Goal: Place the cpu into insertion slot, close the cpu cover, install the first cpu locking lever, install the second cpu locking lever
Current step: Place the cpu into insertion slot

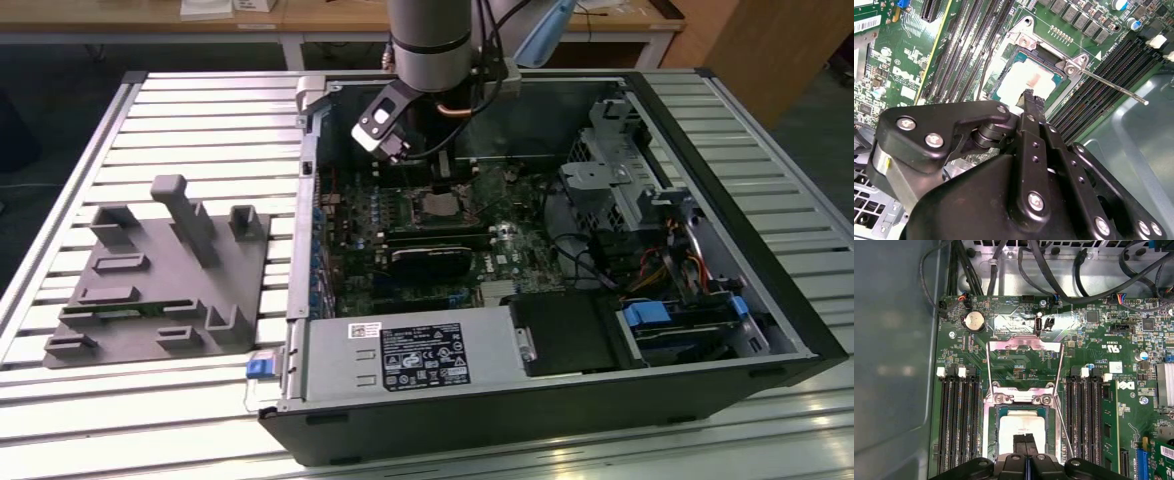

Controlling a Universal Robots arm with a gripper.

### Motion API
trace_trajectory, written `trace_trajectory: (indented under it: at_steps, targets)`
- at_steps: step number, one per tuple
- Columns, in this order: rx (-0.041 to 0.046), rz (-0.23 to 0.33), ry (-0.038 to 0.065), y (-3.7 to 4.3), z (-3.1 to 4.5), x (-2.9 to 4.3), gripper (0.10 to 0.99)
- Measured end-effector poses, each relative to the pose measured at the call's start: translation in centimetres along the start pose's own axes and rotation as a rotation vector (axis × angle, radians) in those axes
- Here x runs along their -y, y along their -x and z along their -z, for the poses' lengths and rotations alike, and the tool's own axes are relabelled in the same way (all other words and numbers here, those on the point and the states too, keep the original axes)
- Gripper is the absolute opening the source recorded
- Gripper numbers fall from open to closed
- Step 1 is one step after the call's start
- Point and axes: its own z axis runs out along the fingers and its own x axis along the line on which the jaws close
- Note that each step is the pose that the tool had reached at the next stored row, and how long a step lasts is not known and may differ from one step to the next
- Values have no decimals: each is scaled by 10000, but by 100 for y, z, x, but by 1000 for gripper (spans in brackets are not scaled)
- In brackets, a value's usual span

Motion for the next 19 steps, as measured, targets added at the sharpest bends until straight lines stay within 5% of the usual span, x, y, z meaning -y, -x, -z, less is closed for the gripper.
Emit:
trace_trajectory:
  at_steps: [14, 19]
  targets:
    - [1, 0, 0, -7, 223, -28, 106]
    - [-2, 1, -50, -7, 227, -31, 106]
